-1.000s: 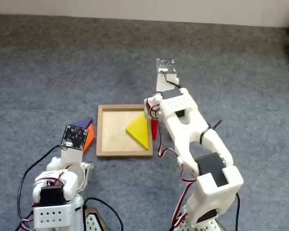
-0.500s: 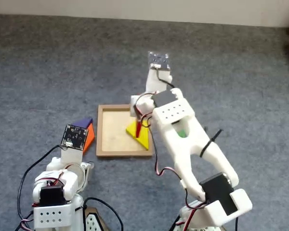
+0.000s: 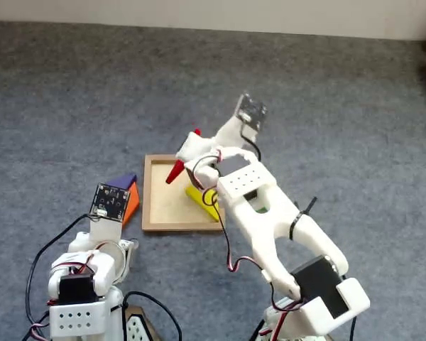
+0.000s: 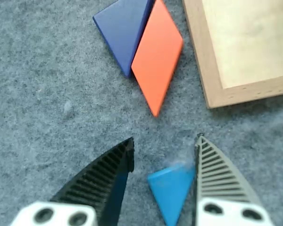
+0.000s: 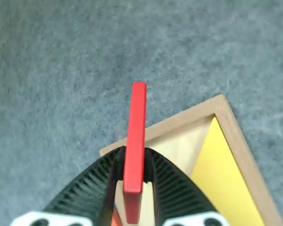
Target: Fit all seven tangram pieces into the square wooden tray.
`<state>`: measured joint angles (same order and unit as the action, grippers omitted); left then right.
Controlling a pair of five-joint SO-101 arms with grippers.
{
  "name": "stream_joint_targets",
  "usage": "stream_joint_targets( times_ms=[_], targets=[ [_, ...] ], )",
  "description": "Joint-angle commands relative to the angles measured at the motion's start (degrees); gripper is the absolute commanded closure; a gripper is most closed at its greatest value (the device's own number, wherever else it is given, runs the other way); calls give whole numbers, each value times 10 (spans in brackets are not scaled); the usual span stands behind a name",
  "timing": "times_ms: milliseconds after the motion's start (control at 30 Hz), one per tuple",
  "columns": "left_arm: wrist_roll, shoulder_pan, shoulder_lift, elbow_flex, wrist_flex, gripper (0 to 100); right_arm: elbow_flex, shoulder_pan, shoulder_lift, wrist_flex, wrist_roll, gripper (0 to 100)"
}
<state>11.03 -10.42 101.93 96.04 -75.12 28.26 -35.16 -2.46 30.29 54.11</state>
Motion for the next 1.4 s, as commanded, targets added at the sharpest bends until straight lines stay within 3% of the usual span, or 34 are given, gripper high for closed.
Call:
stream_joint_targets(
  times_ms=[0,133,333,600,800,1100,1367],
  targets=[
    [-4,-3,24,11,-4,786,21,-5,-35,-51,65,992],
    [-4,-3,24,11,-4,786,30,-6,-35,-70,76,982],
    [-4,-3,24,11,-4,786,32,-24,-36,-58,73,837],
    [-4,-3,24,11,-4,786,26,-55,-42,24,-5,842],
    [-4,-3,24,11,-4,786,8,-32,-92,74,-118,998],
    [-4,-3,24,11,-4,786,9,-29,-195,124,-293,995],
    [-4,-3,24,11,-4,786,1,7,-65,119,-411,995]
  ],
)
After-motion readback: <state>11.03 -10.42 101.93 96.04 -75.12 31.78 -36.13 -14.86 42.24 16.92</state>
